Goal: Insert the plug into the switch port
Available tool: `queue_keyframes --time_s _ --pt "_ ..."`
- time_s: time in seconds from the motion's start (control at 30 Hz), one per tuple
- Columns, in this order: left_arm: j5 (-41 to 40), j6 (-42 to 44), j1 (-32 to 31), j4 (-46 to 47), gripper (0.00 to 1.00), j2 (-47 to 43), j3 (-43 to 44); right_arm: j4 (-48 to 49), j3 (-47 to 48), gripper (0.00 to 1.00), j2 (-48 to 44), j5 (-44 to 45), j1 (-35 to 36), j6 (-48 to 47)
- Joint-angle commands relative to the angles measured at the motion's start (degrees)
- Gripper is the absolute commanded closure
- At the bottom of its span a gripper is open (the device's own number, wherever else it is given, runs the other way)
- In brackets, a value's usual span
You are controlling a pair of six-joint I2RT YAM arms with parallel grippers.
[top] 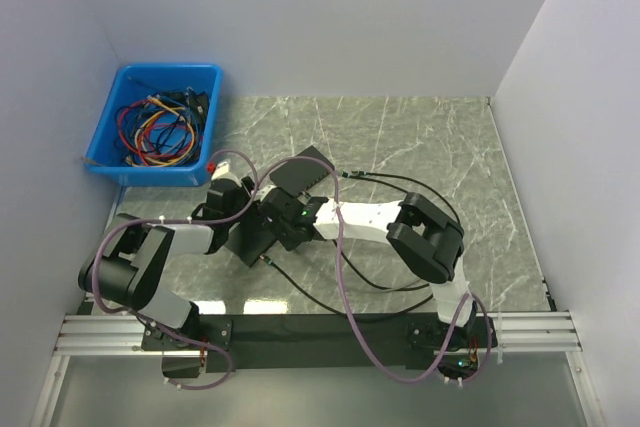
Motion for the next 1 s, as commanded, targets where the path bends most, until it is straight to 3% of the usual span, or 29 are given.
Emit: queue_keyframes --time_s 0.0,0.6,0.97 --pt "5.7 -0.7 -2.4 -2.2 0.41 1.9 0.5 11.3 4.4 1.0 1.6 1.3 -1.4 0.3" --pt "6.4 -1.0 -3.3 -1.6 0.41 3.0 0.2 12.1 8.8 1.0 1.5 -0.4 -3.1 0.4" --pt "8.4 -2.4 -4.3 3.5 0.42 5.3 -2.3 14.6 9.1 1.0 4.5 -1.0 -3.7 1.9"
